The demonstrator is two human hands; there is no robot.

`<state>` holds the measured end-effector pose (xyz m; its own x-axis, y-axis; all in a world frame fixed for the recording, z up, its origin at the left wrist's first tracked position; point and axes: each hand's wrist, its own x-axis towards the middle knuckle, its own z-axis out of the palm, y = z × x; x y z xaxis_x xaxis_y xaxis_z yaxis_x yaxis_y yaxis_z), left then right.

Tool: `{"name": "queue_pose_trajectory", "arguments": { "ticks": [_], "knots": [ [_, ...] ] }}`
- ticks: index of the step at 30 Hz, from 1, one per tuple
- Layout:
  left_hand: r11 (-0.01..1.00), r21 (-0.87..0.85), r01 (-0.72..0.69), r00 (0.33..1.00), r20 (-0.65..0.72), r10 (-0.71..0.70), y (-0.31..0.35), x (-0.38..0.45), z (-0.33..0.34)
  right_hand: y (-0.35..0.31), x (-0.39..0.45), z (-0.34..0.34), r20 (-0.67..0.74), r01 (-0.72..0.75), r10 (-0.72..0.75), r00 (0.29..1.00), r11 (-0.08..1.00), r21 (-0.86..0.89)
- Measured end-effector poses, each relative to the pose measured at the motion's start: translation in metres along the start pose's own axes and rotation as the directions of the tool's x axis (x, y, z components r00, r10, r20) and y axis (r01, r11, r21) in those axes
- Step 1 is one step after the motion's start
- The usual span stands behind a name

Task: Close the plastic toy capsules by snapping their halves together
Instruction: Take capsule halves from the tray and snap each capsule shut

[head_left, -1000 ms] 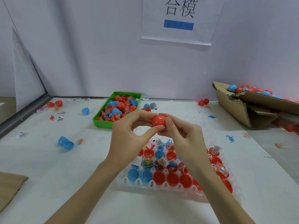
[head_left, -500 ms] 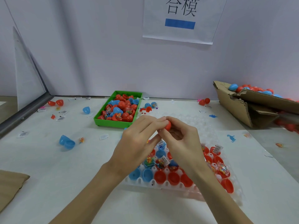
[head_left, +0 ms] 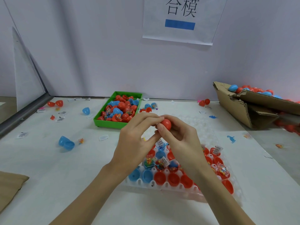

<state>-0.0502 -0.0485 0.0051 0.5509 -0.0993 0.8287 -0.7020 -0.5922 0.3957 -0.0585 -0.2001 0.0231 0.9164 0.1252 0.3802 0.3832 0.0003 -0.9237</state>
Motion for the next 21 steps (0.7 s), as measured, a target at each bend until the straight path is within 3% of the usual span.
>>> {"name": "queue_pose_trajectory", "arguments": {
  "ticks": [6,12,16,18,21],
  "knots": [
    [0.995,0.073,-0.074,0.997,-0.015,0.075,0.0,-0.003,0.001,0.001,-0.003,-0.001,-0.001,0.001,-0.002,1.0,1.0,-0.022],
    [0.999,-0.037,0.025,0.999,0.022,-0.024,0.001,0.0,0.002,0.001,-0.002,-0.004,0.005,-0.029,0.029,1.0,0.999,-0.029],
    [0.997,-0.043,0.064,0.996,0.068,-0.061,0.0,0.002,0.001,0.001,0.004,-0.011,0.131,-0.208,0.183,0.974,0.955,0.211],
    [0.996,-0.059,0.07,0.994,0.082,-0.065,0.001,0.002,0.001,-0.002,0.006,-0.013,0.23,-0.342,0.267,0.936,0.843,0.414],
    [0.993,-0.078,0.084,0.992,0.099,-0.076,0.003,0.003,0.001,-0.002,0.007,-0.012,0.338,-0.455,0.311,0.888,0.696,0.555]
  ]
}}
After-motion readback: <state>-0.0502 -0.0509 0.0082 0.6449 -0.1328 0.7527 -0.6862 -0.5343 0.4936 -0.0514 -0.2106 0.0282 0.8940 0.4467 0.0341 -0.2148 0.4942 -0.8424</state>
